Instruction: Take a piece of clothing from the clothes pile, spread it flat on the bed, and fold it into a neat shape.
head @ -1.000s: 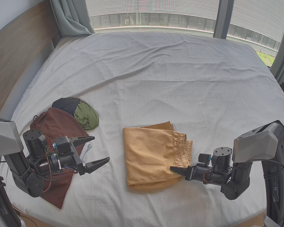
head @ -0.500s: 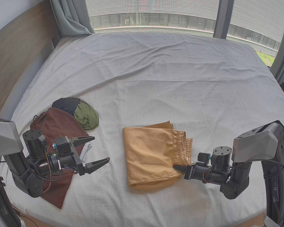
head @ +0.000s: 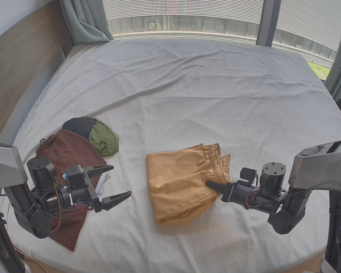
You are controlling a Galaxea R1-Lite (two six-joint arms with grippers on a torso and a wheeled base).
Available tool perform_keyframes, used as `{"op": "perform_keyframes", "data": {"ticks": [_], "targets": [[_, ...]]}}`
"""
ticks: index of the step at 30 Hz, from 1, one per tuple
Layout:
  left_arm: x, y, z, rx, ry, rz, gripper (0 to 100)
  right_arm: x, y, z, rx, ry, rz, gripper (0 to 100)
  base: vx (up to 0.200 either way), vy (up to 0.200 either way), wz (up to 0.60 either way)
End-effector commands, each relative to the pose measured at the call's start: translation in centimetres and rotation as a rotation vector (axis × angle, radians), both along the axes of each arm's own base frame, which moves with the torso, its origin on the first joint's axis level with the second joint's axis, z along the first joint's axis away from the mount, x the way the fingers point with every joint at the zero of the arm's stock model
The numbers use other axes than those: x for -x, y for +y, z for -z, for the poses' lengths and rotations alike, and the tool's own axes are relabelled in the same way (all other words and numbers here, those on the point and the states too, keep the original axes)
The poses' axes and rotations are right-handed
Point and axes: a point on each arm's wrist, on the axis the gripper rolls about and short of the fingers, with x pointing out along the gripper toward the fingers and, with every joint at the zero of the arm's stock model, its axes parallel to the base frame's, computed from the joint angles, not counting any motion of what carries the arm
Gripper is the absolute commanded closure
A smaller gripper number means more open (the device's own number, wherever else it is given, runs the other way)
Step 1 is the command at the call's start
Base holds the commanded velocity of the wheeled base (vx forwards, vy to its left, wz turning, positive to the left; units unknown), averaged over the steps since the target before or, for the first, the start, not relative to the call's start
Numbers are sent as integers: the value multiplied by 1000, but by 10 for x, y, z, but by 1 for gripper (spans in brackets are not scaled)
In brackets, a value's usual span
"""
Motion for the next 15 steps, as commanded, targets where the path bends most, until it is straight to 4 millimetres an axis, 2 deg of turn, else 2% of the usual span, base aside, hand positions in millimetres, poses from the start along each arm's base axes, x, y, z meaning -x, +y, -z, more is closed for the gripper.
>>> {"op": "perform_keyframes", "data": {"ticks": [1,7,15], "targets": [[1,0,1,-1,5,2,0,5,8,-29,-56,-58,-23,100,0,0,0],[1,0,0,0,2,2,0,0,14,-45,-123,-80,-21,100,0,0,0],[1,0,-4,2,-13,2,0,-1,23,-51,-160,-82,-40,100,0,0,0]]}}
